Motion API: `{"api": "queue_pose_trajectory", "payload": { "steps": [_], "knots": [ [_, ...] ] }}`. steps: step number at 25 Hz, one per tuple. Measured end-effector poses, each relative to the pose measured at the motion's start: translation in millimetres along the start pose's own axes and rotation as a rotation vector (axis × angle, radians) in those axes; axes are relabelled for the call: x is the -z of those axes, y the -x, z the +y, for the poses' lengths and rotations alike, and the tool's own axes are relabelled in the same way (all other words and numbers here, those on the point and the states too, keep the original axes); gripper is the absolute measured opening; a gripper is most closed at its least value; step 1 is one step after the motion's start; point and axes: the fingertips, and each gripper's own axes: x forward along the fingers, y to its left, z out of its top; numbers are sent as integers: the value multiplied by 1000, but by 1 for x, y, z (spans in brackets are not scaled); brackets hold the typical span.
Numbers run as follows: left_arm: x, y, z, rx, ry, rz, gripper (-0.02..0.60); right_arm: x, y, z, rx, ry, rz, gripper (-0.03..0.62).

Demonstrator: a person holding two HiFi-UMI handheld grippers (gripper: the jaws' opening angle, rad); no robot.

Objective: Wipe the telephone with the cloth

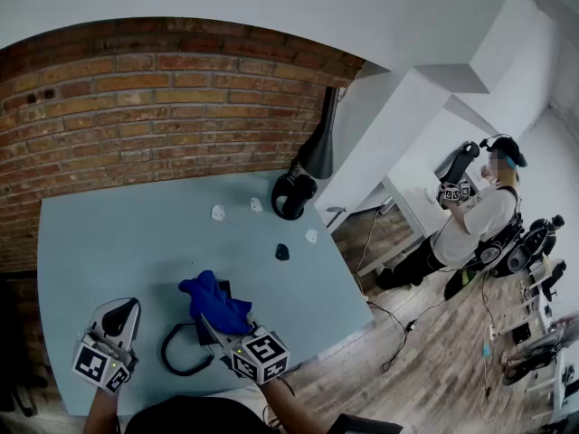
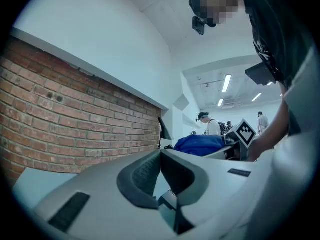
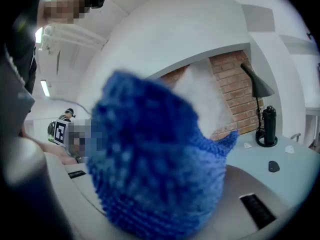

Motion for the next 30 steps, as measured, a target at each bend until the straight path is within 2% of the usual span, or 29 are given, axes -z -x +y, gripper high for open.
{"api": "queue_pose_trajectory", "payload": {
  "steps": [4,13,19,30],
  "knots": [
    [11,-2,0,5,18,33,21,5,-9,-4,-59,-73,16,163],
    [33,3,8,2,48,81,21,28,-43,-43,30,76,66,179],
    [40,0,18,-5,60,105,21,41,-69,-57,16,137,119,181],
    [48,4,30,-33,91,137,21,67,-101,-68,7,143,203,181]
  ]
}}
